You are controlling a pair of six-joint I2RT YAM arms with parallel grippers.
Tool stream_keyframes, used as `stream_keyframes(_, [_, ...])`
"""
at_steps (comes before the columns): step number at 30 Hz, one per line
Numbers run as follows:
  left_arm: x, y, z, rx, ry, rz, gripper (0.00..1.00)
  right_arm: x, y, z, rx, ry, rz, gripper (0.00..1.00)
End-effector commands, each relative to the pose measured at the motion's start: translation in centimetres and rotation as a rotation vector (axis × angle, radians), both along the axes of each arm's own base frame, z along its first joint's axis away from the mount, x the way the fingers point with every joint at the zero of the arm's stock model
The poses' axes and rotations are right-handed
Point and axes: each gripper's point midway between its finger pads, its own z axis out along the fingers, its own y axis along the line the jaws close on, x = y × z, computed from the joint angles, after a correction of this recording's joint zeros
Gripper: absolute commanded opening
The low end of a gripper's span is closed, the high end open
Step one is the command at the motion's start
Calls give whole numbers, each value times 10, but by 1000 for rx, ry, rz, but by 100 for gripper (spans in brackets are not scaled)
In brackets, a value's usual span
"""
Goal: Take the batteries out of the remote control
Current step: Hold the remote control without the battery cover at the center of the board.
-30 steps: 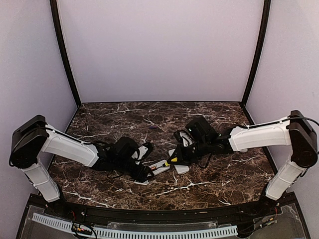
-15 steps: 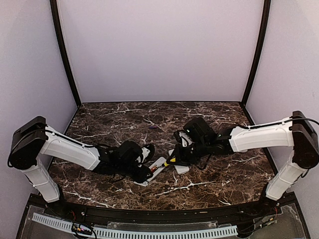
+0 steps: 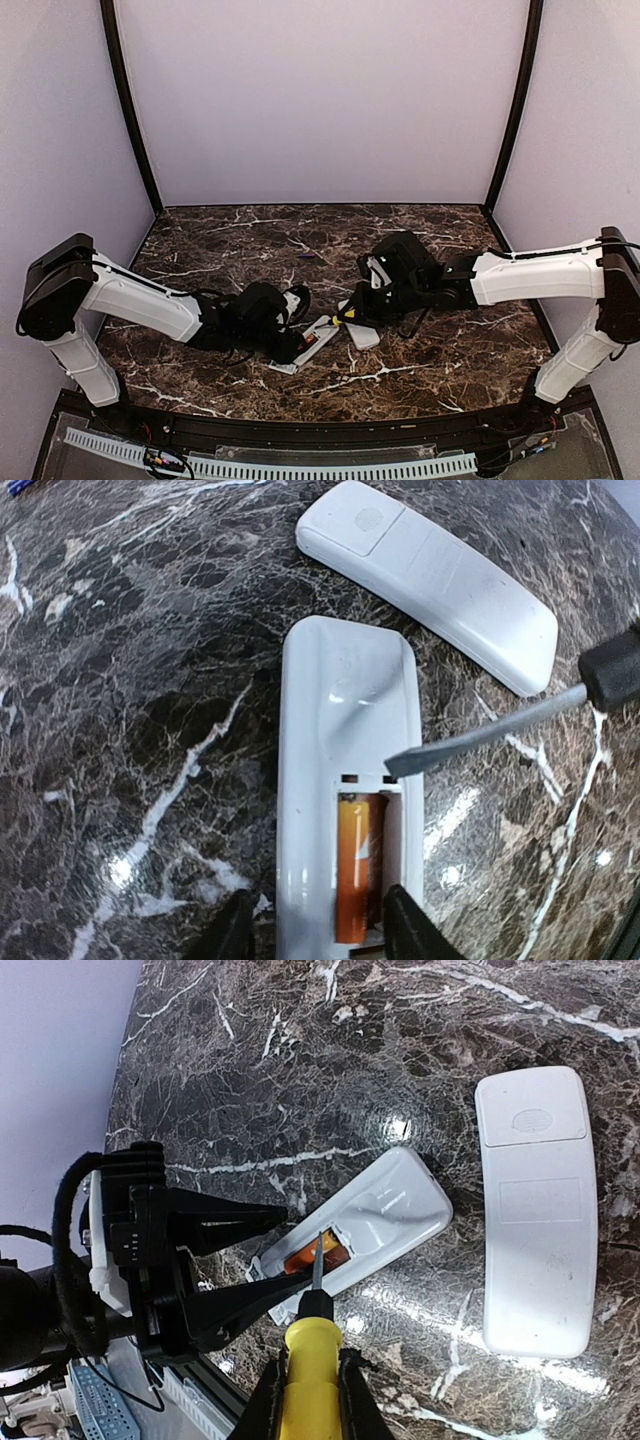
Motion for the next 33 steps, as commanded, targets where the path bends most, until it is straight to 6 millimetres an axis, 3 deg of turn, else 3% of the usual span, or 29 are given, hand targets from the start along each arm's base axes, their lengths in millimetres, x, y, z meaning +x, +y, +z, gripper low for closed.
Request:
stream_keyframes(1, [-16,16,-12,47,49,-6,53,2,0,13,22,-29,-27,0])
stream_keyframes(4, [-19,18,-7,27,53,-10,63,2,1,14,22,-31,-24,0])
stream_keyframes(12, [-29,17,-11,31,62,-38,72,-1,4,15,11,-41,-19,0])
stream_keyframes(19, [-32,14,10,-24,14,-47,85,-3,4,15,9,-45,-21,0])
stream_keyframes(25, [-39,13,12,-43,9,-96,86,-4,5,14,6,-43,-18,0])
stream_keyframes(33, [-49,10,-6,83,-19,-114,87,-6,5,15,8,-50,-21,0])
